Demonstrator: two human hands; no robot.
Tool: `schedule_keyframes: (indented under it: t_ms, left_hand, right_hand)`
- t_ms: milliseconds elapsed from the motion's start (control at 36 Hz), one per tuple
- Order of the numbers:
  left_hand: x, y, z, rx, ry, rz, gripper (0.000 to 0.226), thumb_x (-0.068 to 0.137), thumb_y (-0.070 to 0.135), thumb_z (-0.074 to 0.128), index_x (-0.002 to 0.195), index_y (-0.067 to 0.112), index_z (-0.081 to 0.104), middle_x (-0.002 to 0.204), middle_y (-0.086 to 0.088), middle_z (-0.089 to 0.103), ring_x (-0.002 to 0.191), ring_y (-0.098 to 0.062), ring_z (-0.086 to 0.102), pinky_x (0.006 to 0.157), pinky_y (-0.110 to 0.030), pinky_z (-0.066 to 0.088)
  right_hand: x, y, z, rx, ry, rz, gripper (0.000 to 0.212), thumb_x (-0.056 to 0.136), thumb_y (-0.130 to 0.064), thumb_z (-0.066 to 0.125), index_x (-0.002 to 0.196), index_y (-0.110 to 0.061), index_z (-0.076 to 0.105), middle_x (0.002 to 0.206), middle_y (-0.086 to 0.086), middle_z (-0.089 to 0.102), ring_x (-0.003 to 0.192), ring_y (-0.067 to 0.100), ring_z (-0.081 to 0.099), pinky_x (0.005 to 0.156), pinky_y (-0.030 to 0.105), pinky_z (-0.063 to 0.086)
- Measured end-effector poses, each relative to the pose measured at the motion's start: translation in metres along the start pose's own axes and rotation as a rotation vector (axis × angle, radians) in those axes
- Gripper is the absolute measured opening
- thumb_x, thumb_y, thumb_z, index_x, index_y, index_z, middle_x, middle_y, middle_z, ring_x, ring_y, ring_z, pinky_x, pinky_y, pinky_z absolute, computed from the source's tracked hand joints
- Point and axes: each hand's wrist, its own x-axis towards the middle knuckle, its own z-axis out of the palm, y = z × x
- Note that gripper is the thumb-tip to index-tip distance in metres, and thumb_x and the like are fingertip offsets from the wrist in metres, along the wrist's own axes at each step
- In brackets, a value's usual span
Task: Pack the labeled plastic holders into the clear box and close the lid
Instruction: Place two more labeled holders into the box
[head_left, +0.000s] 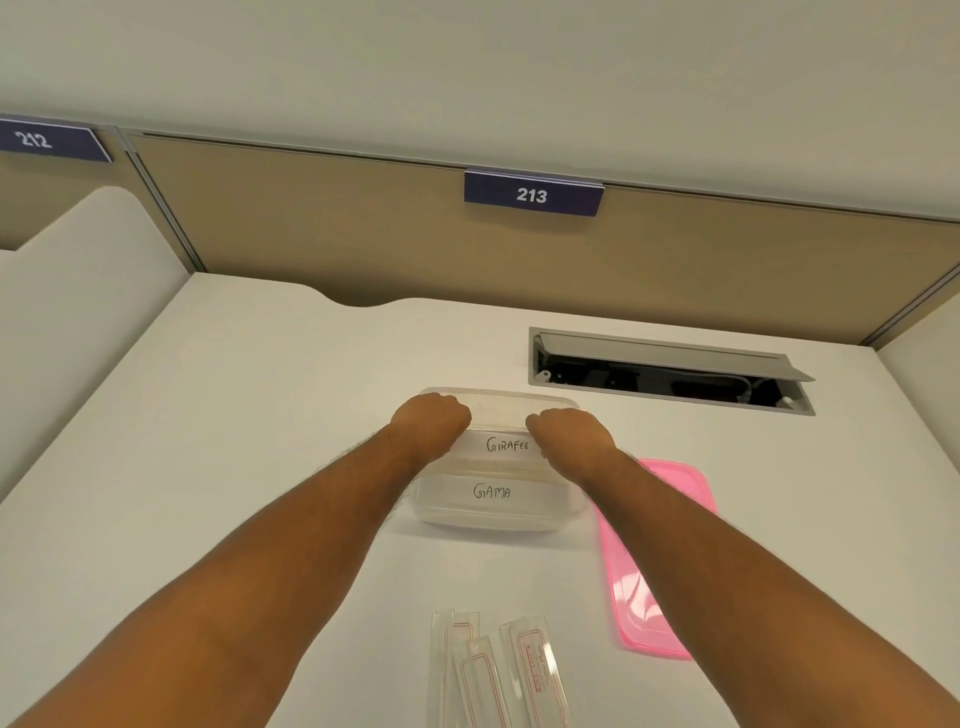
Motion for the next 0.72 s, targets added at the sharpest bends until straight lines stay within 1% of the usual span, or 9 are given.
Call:
schedule_keyframes:
  t_ms: [83, 167, 222, 278, 417, 500, 556, 722]
  left_hand:
    - [0.002, 0.002, 0.002, -0.007, 0.003, -0.006, 0.011, 0.086, -0.003, 0.062, 0.094, 0.004, 0.06, 0.1, -0.011, 0.065, 0.091, -0.03, 0.063, 0.065, -0.034, 0.043]
    - [0.002, 0.004, 0.003, -0.014, 0.006, -0.008, 0.013, 0.084, -0.005, 0.061, 0.088, 0.007, 0.056, 0.1, -0.011, 0.065, 0.091, -0.03, 0.063, 0.064, -0.034, 0.041]
    - [0.003, 0.004, 0.004, -0.021, 0.006, -0.006, 0.02, 0.083, -0.007, 0.06, 0.081, 0.01, 0.05, 0.099, -0.011, 0.065, 0.088, -0.029, 0.063, 0.063, -0.034, 0.041]
    - [0.004, 0.005, 0.006, -0.024, 0.005, -0.004, 0.023, 0.083, -0.007, 0.06, 0.079, 0.011, 0.046, 0.097, -0.011, 0.065, 0.083, -0.027, 0.06, 0.061, -0.034, 0.04]
    - [0.006, 0.005, 0.008, -0.021, -0.003, -0.006, 0.02, 0.082, -0.006, 0.061, 0.081, 0.01, 0.049, 0.096, -0.011, 0.064, 0.083, -0.028, 0.06, 0.061, -0.034, 0.04]
    - [0.007, 0.005, 0.009, -0.02, -0.004, -0.007, 0.013, 0.083, -0.005, 0.061, 0.089, 0.007, 0.057, 0.097, -0.01, 0.064, 0.085, -0.028, 0.062, 0.061, -0.034, 0.041]
    - [0.007, 0.005, 0.01, -0.019, -0.003, -0.01, 0.013, 0.084, -0.004, 0.062, 0.093, 0.006, 0.06, 0.097, -0.01, 0.065, 0.087, -0.029, 0.064, 0.062, -0.034, 0.041]
    - [0.006, 0.006, 0.012, -0.023, 0.003, -0.022, 0.012, 0.084, -0.002, 0.063, 0.093, 0.006, 0.059, 0.097, -0.01, 0.065, 0.087, -0.029, 0.064, 0.062, -0.034, 0.042]
  right_hand:
    - [0.001, -0.001, 0.004, -0.002, 0.0, 0.002, 0.024, 0.084, 0.004, 0.053, 0.103, -0.009, 0.055, 0.1, 0.008, 0.061, 0.09, 0.029, 0.061, 0.064, 0.033, 0.036]
    - [0.002, -0.002, 0.008, 0.0, 0.003, 0.002, 0.025, 0.083, 0.005, 0.052, 0.104, -0.008, 0.054, 0.101, 0.009, 0.061, 0.091, 0.029, 0.06, 0.064, 0.034, 0.036]
    - [0.001, -0.002, 0.01, 0.004, 0.001, 0.002, 0.027, 0.082, 0.006, 0.051, 0.104, -0.008, 0.054, 0.101, 0.009, 0.061, 0.091, 0.03, 0.06, 0.064, 0.034, 0.036]
    - [0.001, -0.003, 0.012, 0.01, 0.0, 0.005, 0.027, 0.082, 0.006, 0.051, 0.104, -0.008, 0.054, 0.101, 0.009, 0.061, 0.091, 0.03, 0.06, 0.064, 0.034, 0.036]
    - [0.002, -0.003, 0.014, 0.016, 0.005, 0.003, 0.028, 0.084, 0.006, 0.05, 0.108, -0.007, 0.055, 0.104, 0.01, 0.062, 0.094, 0.031, 0.062, 0.065, 0.034, 0.038]
    - [0.003, -0.004, 0.015, 0.02, -0.001, 0.005, 0.028, 0.085, 0.005, 0.05, 0.11, -0.007, 0.055, 0.105, 0.01, 0.062, 0.095, 0.031, 0.062, 0.066, 0.034, 0.039]
    - [0.003, -0.004, 0.015, 0.024, -0.004, 0.011, 0.027, 0.085, 0.005, 0.052, 0.109, -0.007, 0.055, 0.104, 0.01, 0.062, 0.095, 0.031, 0.062, 0.065, 0.034, 0.039]
    - [0.003, -0.005, 0.017, 0.04, 0.008, 0.015, 0.027, 0.084, 0.005, 0.051, 0.108, -0.008, 0.055, 0.103, 0.009, 0.062, 0.094, 0.03, 0.062, 0.064, 0.034, 0.037]
